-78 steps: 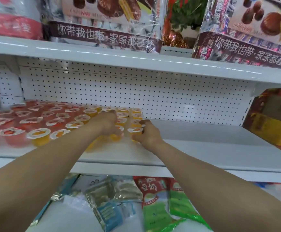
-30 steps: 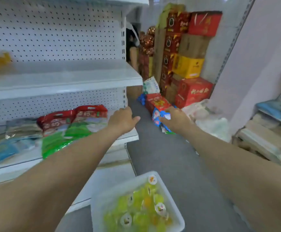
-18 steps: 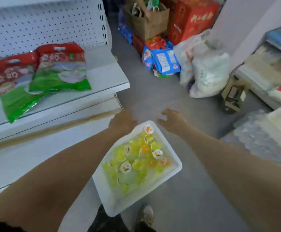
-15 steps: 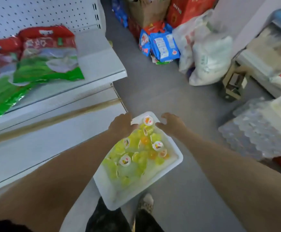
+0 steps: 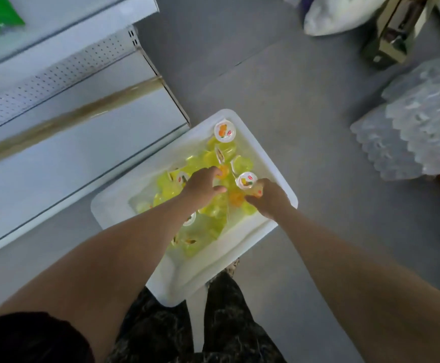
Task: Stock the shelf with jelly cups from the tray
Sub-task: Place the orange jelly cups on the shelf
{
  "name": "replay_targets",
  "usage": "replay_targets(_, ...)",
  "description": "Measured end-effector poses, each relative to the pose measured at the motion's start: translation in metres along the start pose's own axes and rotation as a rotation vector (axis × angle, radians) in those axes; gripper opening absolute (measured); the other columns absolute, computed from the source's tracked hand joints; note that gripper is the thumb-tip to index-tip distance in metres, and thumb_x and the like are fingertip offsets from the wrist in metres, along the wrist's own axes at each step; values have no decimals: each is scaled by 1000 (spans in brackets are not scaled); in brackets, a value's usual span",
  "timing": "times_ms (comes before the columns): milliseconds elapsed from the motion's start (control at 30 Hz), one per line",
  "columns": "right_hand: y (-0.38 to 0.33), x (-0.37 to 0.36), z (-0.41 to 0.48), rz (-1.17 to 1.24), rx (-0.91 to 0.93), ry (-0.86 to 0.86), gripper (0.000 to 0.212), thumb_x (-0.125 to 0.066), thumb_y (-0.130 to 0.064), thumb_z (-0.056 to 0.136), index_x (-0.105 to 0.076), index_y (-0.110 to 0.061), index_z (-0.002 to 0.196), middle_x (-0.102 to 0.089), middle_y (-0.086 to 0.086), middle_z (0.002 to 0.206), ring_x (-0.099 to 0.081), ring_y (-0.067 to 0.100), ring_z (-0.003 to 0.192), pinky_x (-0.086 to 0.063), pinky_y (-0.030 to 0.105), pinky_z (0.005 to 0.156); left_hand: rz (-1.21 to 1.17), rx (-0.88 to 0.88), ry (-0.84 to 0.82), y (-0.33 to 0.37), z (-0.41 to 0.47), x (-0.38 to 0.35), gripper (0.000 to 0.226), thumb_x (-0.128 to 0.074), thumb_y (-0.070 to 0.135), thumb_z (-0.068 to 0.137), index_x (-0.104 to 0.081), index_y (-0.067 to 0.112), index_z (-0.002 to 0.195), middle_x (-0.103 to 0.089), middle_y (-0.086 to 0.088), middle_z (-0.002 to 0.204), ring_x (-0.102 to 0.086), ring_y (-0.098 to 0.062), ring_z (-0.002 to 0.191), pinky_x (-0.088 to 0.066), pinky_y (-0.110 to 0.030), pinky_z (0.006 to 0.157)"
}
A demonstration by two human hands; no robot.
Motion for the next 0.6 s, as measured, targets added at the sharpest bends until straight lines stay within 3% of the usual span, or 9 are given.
replay_targets(167,12,-17,15,96,-45,-27,82,-77,-40,79,-36,-17,146,-51,10,135,-46,28,127,-41,36,101,-2,-5,12,-4,20,-15,58,-70,31,88,-49,16,140,-51,-12,132,-52,-26,119,-38,-32,99)
replay_targets(367,19,-22,25,133,-51,22,70,-83,-27,73,-46,-18,132,-52,8,128,-52,27,117,-43,32,88,-45,-26,129,-9,27,-23,56,-71,24,87,-51,13,138,-49,-14,127,-56,-29,115,-43,-39,101)
replay_targets(600,21,-20,25,195,-55,-8,72,-84,-47,68,-53,-22,129,-60,1,121,-56,20,113,-48,34,91,-174,47,156,-16,29,-37,78,-72,24,88,-28,26,152,-31,-14,149,-62,-23,111,-50,-41,99)
Point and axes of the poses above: each hand's wrist, its own z-axis towards the middle knuckle, its own x-axis out of the back of the hand, y = z × x, the point moved 4 cm from there along z, towards the middle knuckle
